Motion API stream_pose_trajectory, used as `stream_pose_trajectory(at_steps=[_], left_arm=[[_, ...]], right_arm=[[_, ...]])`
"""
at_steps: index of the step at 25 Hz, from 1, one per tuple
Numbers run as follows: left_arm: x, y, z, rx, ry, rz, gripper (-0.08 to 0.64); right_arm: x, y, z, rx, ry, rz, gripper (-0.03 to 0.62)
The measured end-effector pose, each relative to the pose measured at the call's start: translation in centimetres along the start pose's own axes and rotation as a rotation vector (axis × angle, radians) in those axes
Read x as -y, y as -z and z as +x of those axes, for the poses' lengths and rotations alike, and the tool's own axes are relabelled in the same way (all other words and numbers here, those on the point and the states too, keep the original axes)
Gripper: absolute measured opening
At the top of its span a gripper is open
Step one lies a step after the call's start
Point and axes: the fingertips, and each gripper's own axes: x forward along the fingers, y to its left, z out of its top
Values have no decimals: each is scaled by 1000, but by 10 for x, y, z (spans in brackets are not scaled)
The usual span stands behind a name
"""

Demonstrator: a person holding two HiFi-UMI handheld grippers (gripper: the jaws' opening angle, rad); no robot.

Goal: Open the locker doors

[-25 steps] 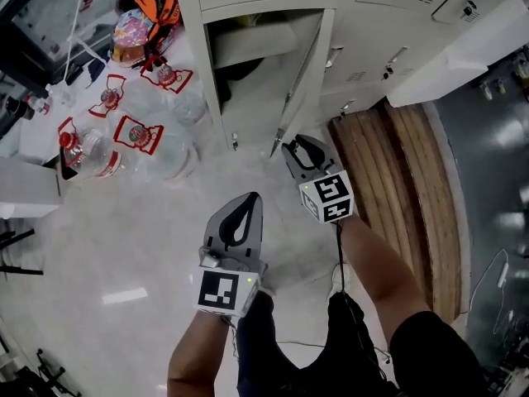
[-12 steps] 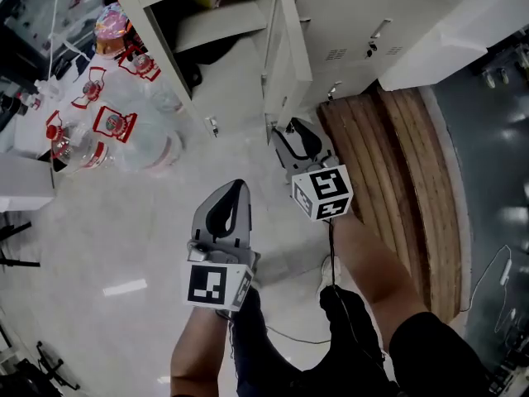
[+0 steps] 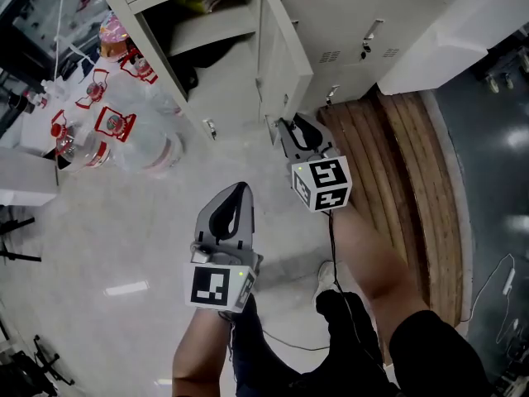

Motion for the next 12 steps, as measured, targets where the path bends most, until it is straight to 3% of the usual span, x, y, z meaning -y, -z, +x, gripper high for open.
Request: stream_pose_trajectory(at_steps=[9,12], left_arm=[[23,-9,-7,13,-33,17,-2],[34,-16,-9,16,-45,18,-2]], right_arm=[[-6,-8,-19,9,-41,-50,96],[-6,-20,-35,25,-53,-62,2]])
